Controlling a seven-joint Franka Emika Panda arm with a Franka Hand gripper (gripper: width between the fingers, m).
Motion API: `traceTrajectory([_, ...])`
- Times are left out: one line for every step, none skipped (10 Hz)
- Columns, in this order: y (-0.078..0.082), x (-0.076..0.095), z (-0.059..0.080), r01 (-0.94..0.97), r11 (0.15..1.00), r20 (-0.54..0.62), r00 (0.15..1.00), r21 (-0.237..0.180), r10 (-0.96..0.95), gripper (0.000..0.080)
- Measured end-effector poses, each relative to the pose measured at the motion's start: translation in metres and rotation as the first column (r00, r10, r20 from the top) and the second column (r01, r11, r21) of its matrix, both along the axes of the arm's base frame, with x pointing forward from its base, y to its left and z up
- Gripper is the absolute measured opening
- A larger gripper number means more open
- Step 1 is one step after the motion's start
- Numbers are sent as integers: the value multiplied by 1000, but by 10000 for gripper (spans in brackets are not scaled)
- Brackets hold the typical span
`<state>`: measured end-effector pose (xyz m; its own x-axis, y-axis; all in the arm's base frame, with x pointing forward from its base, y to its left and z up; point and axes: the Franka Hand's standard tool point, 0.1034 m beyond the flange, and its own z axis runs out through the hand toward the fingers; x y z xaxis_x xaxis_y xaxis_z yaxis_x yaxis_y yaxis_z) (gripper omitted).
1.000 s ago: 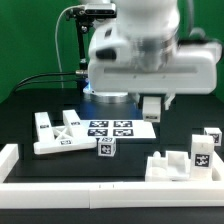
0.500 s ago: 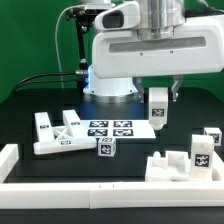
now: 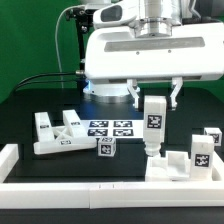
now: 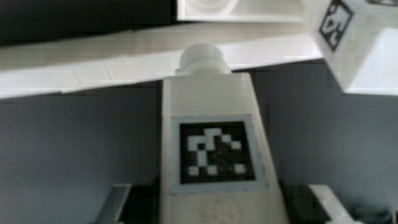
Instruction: Assemble chair
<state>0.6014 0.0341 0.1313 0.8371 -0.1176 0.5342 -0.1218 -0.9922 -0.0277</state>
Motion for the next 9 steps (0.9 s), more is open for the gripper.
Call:
traceTrajectory([0,-1,-4,-1,1000,-29,1000,6,1,289])
traceTrajectory([-4,1,-7,-4,1000,-34,999,-1,4,289])
traceTrajectory([-3,3,-11,-2,1000,-40,999,0,2,289])
traceTrajectory([1,3,-16,-7,1000,-46,999,1,7,289])
traceTrajectory([3,1,-22,-12,1000,-55,998,1,12,289])
traceTrajectory([7,-2,-28,-14,1000,-65,998,3,14,289])
traceTrajectory([14,-4,-31,-19,1000,-70,997,5,19,289])
traceTrajectory([16,-6,-34,-25,1000,-74,997,2,25,289])
traceTrajectory([14,-8,-36,-27,1000,-79,997,0,27,289])
